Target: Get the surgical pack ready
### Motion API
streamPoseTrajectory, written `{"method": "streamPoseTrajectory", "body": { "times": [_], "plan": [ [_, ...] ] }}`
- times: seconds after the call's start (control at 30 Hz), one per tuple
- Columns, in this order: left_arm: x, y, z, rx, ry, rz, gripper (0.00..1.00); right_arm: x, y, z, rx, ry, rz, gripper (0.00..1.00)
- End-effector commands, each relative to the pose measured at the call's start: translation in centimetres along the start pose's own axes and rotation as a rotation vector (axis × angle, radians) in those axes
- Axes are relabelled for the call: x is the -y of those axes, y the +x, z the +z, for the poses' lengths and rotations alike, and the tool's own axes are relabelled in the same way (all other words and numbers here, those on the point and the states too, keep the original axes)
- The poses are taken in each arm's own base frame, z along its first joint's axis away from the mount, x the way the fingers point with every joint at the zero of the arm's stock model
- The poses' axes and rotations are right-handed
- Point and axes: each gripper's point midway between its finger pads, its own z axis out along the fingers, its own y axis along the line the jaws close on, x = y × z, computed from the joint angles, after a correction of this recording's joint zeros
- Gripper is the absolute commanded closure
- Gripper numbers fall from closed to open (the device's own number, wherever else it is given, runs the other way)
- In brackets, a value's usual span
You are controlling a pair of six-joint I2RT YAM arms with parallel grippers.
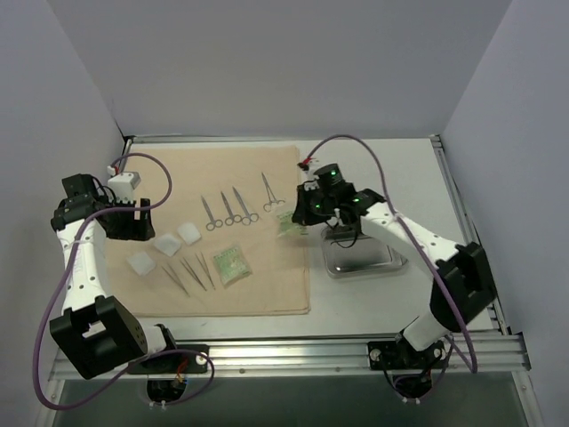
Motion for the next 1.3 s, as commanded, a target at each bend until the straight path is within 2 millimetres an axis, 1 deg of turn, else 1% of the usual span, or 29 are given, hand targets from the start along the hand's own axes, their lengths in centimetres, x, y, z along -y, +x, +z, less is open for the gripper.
{"method": "streamPoseTrajectory", "body": {
  "times": [0.0, 0.03, 0.07, 0.1, 0.13, 0.27, 0.3, 0.37, 0.57, 0.73, 0.83, 1.03, 1.17, 1.27],
  "plan": [
    [0.7, -2.3, -1.2, 0.072, 0.032, 0.019, 0.17, 6.8, 1.7, -5.1, -0.032, 0.188, 0.048, 1.0],
    [0.7, -2.3, -1.3, 0.073, 0.033, 0.019, 0.17, 8.7, 2.4, -6.0, -0.043, 0.234, 0.067, 1.0],
    [0.7, -2.4, -1.3, 0.076, 0.031, 0.024, 0.17, 9.6, 2.4, -7.0, -0.036, 0.271, 0.057, 1.0],
    [0.7, -2.6, -1.4, 0.081, 0.027, 0.027, 0.17, 10.4, 3.3, -7.6, -0.067, 0.299, 0.048, 1.0],
    [0.7, -2.6, -1.4, 0.08, 0.027, 0.027, 0.17, 11.7, 3.5, -8.4, -0.07, 0.329, 0.029, 1.0],
    [0.8, -2.7, -1.4, 0.083, 0.034, 0.033, 0.17, 14.5, 3.9, -9.4, -0.08, 0.378, 0.007, 1.0],
    [0.8, -2.8, -1.5, 0.084, 0.033, 0.034, 0.17, 14.6, 3.8, -9.2, -0.075, 0.364, 0.005, 1.0],
    [0.7, -2.7, -1.5, 0.08, 0.025, 0.038, 0.17, 15.1, 4.5, -8.7, -0.104, 0.357, 0.011, 1.0],
    [0.4, -2.3, -1.6, 0.07, 0.008, 0.051, 0.17, 15.9, 5.9, -7.4, -0.145, 0.376, 0.042, 1.0],
    [0.3, -2.7, -1.5, 0.081, 0.005, 0.048, 0.17, 16.2, 7.7, -5.6, -0.208, 0.355, 0.074, 1.0],
    [0.3, -2.9, -1.6, 0.087, 0.007, 0.045, 0.17, 16.3, 8.4, -5.0, -0.239, 0.354, 0.078, 1.0],
    [0.3, -2.7, -1.5, 0.084, 0.008, 0.044, 0.17, 16.4, 8.8, -4.5, -0.236, 0.359, 0.076, 1.0],
    [0.3, -2.6, -1.3, 0.083, 0.008, 0.041, 0.17, 16.1, 8.7, -3.7, -0.225, 0.33, 0.082, 1.0],
    [0.2, -2.7, -1.4, 0.081, 0.004, 0.043, 0.17, 15.8, 9.1, -3.2, -0.259, 0.314, 0.086, 1.0]
  ]
}}
